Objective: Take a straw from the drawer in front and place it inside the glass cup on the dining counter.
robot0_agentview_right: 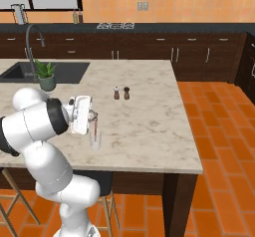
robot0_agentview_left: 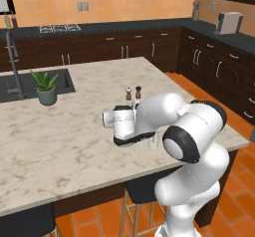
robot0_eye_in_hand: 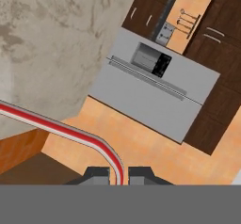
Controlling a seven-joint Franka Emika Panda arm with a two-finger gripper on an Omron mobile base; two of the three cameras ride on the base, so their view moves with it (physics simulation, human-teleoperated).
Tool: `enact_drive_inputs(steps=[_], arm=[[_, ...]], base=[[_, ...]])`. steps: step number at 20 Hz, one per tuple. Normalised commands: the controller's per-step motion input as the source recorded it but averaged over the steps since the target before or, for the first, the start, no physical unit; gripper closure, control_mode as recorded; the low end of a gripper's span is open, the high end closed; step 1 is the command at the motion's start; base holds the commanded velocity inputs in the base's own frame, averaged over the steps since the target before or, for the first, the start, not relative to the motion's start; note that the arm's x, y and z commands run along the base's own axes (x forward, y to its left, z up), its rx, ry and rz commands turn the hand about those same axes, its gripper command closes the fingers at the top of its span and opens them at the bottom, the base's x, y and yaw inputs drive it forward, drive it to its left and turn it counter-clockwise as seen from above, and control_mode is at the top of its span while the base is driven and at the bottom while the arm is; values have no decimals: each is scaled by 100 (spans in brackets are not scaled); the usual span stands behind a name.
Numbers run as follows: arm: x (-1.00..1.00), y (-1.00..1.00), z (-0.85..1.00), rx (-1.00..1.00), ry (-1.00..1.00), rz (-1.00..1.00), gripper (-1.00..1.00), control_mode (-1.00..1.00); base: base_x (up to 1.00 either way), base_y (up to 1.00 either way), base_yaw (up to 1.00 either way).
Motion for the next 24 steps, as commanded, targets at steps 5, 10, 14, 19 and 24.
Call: enact_drive_inputs(steps=[5,10,14,19,24], arm=[[-4,0,-27,0,0,0,100,-100],[-2,1,-14,0,0,0,-100,-100],[-1,0,0,0,0,0,-100,-100],[0,0,0,9,1,0,-100,-100],[-3,4,2,21,5,0,-100,-100]], base=[[0,0,0],[0,0,0],[0,0,0],[0,0,0],[0,0,0]])
